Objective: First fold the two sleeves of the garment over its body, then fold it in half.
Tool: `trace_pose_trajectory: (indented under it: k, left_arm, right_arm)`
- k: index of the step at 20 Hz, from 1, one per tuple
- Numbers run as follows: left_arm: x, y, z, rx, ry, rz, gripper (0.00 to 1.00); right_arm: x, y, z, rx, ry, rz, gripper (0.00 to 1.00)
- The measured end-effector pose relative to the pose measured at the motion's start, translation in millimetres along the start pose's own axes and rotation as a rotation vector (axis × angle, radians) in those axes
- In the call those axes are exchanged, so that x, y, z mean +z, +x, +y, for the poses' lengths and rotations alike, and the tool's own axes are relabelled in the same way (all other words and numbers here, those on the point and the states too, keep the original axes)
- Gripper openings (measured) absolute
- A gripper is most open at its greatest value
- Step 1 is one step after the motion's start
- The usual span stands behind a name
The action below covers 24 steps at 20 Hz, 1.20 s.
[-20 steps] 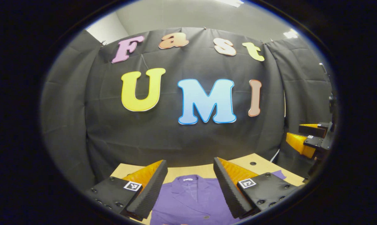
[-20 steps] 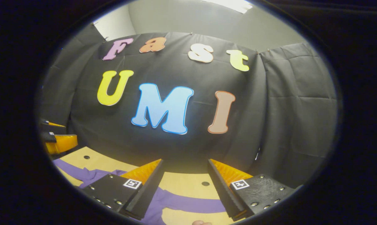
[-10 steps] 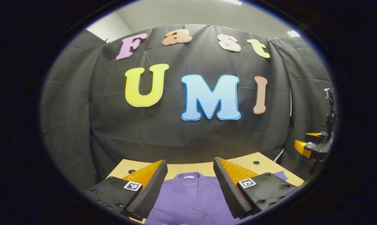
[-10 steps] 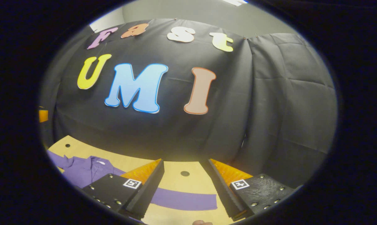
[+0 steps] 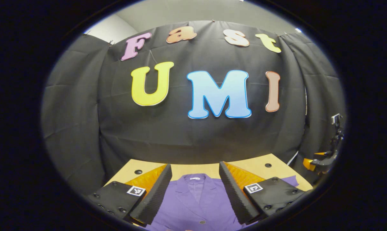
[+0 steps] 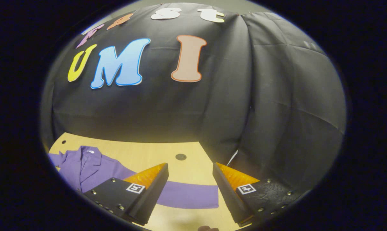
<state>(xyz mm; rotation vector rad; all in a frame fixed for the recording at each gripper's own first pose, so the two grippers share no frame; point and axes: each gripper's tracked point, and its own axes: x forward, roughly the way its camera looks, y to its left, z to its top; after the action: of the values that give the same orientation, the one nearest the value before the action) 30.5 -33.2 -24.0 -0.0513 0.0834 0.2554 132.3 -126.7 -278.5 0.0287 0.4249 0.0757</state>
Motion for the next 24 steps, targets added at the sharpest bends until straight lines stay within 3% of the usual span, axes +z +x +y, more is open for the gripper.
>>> trace_pose_trajectory:
  k: [8,18,24]
  left_arm:
    - [-8.9,3.3,-17.4,0.065,-0.017,0.029,1.00]
    - [-15.3,10.7,-24.9,0.095,0.018,0.063,1.00]
    - [-22.8,21.7,-33.7,0.089,0.027,0.091,1.00]
  right_arm:
    - [-90.8,61.4,-8.4,0.051,0.003,0.179,0.89]
    - [-179.2,98.6,-34.6,0.037,0.057,0.391,0.90]
    - [-202.4,104.6,-34.1,0.048,0.091,0.447,0.95]
